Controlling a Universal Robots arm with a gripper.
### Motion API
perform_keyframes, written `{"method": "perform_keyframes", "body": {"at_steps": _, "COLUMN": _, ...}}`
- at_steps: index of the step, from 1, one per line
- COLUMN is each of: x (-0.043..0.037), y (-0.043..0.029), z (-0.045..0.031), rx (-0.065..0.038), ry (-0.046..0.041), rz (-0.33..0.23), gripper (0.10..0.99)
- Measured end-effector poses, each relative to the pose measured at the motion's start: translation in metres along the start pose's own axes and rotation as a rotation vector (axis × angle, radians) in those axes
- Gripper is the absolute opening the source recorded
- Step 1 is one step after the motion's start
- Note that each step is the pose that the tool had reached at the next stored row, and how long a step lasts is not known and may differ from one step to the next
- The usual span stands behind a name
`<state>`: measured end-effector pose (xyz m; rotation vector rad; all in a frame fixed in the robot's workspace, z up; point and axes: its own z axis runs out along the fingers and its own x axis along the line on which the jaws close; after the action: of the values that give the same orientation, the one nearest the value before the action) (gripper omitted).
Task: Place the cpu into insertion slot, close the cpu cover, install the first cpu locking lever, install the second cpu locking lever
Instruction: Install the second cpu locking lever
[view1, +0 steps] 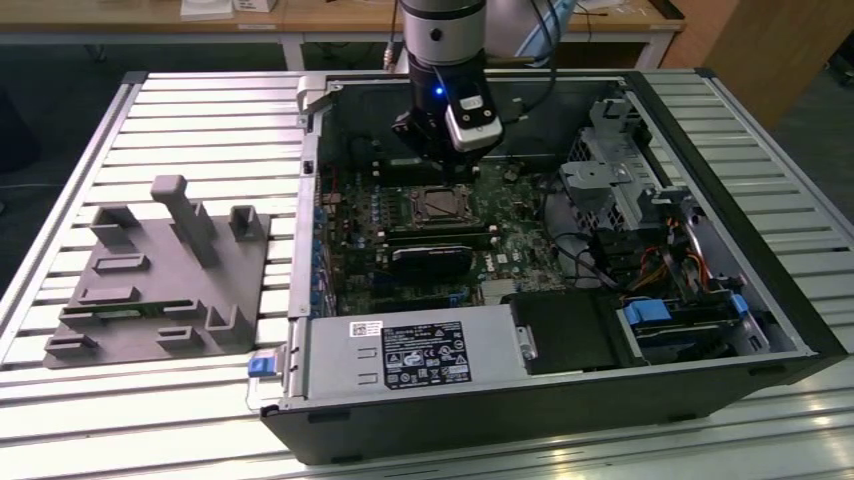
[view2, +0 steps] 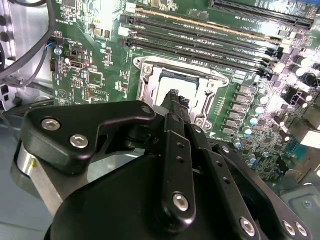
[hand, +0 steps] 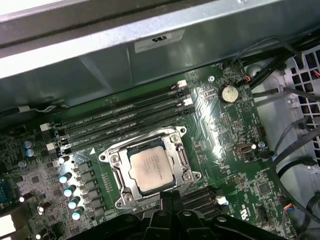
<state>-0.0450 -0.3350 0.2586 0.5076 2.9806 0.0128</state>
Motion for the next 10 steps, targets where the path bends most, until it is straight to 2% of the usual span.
{"method": "perform_keyframes", "body": {"at_steps": 10, "x": -0.0025, "y": -0.0069, "z": 0.0001, "rx": 0.000, "ry": 0.0000, "rz": 0.000, "gripper": 0.106}}
